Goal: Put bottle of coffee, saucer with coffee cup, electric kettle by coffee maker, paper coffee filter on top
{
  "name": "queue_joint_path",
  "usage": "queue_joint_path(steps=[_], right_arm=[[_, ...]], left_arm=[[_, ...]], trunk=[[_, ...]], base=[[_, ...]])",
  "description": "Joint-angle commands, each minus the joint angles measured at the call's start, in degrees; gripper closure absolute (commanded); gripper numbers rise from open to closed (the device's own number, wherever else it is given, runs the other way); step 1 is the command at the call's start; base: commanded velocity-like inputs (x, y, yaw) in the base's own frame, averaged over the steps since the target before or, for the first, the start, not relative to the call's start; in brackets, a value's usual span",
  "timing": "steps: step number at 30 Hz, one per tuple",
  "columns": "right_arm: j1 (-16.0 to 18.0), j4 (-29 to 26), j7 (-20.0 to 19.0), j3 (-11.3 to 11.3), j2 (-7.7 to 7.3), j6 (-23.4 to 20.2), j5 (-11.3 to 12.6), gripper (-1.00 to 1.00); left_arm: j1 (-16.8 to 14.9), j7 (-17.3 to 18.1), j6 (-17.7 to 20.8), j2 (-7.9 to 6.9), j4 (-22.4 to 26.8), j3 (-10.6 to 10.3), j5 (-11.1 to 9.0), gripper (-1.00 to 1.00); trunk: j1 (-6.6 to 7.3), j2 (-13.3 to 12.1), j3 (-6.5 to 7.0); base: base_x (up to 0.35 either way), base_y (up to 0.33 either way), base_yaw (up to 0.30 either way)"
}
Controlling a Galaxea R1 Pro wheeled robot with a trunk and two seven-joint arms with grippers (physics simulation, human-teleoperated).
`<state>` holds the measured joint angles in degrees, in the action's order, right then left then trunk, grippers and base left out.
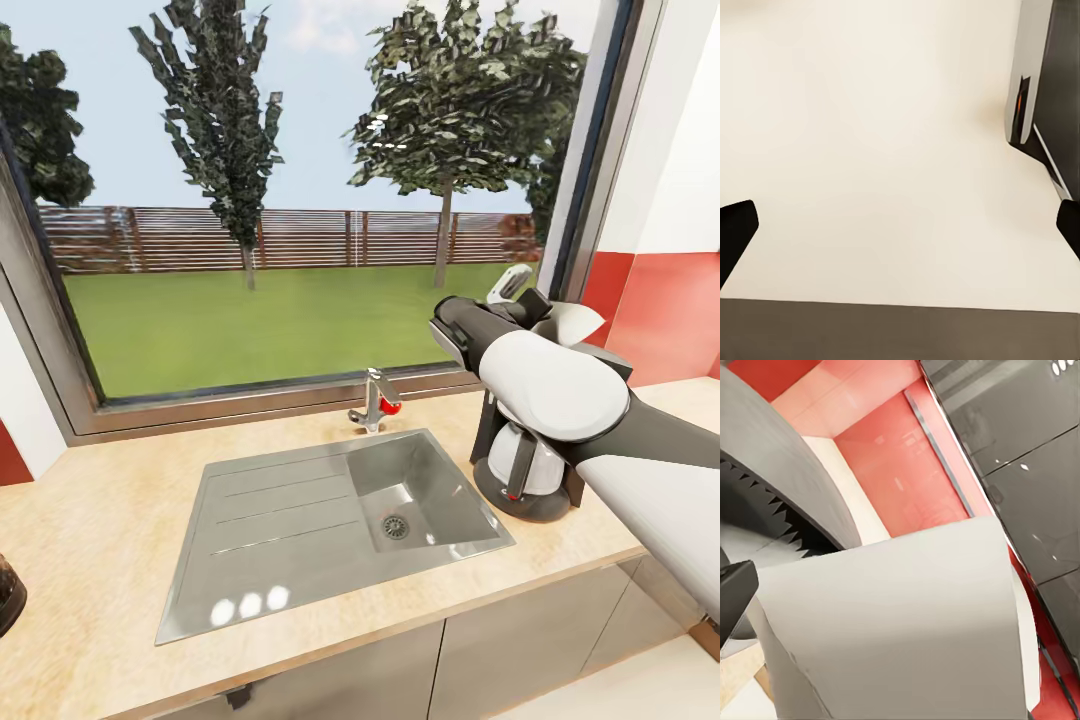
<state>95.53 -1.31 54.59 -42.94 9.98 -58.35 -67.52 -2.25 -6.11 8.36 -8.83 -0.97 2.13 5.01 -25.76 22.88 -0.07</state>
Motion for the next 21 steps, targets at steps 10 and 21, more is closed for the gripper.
queue_joint_path(steps=[10, 21], right_arm=[[-1.13, -0.01, 0.26, -0.48, 0.02, 1.11, -0.07, 1.00], [-1.68, -0.07, 0.43, -0.48, 0.02, 1.13, -0.25, 1.00]], left_arm=[[-0.04, -0.13, 0.08, 0.04, -0.09, 0.24, 0.52, -1.00], [-0.04, -0.13, 0.08, 0.04, -0.17, 0.24, 0.53, -1.00]], trunk=[[-0.02, 0.04, -0.12], [-0.02, 0.04, -0.55]], base=[[0.000, 0.000, 0.028], [0.000, 0.000, 0.112]])
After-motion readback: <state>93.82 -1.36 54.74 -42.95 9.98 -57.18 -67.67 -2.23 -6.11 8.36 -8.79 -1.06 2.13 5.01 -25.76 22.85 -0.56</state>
